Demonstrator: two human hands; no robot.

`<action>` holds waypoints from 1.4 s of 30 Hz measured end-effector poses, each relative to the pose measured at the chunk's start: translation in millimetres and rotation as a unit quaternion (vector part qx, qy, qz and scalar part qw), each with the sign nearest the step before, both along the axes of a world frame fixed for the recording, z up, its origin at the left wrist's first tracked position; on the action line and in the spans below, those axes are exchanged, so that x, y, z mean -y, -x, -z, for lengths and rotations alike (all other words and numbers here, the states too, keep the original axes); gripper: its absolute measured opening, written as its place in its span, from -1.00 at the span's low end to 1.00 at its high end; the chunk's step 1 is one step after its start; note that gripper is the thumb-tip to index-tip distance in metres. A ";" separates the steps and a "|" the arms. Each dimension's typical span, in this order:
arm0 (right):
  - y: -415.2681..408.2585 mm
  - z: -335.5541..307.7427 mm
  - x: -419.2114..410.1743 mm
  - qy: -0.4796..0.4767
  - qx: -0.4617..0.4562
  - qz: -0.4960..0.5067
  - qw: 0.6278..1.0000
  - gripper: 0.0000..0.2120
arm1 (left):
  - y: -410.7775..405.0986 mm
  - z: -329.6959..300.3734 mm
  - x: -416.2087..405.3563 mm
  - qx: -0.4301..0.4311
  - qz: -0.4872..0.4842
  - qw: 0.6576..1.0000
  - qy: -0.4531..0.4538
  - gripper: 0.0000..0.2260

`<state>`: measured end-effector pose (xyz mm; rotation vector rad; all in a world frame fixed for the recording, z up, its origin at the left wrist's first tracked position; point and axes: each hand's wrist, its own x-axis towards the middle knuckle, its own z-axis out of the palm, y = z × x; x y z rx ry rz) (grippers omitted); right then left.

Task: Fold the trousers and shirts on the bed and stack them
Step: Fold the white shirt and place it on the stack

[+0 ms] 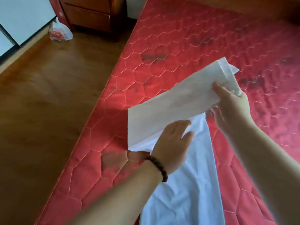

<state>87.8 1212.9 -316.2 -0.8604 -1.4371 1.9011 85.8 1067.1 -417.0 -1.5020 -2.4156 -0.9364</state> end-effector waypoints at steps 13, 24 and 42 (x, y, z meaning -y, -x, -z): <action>-234.9 166.8 -163.9 0.069 0.238 0.229 0.941 -0.92 | -55.5 133.8 5.0 0.050 -0.252 0.889 0.379 -0.47; -112.1 184.9 -100.7 -0.399 0.400 -0.160 0.809 -0.55 | -66.2 138.1 -13.8 0.058 -0.193 0.926 0.320 -0.67; 120.2 193.9 -54.5 -0.319 0.486 -0.469 0.665 -0.51 | -67.3 156.9 -4.0 0.094 -0.208 0.941 0.250 -0.55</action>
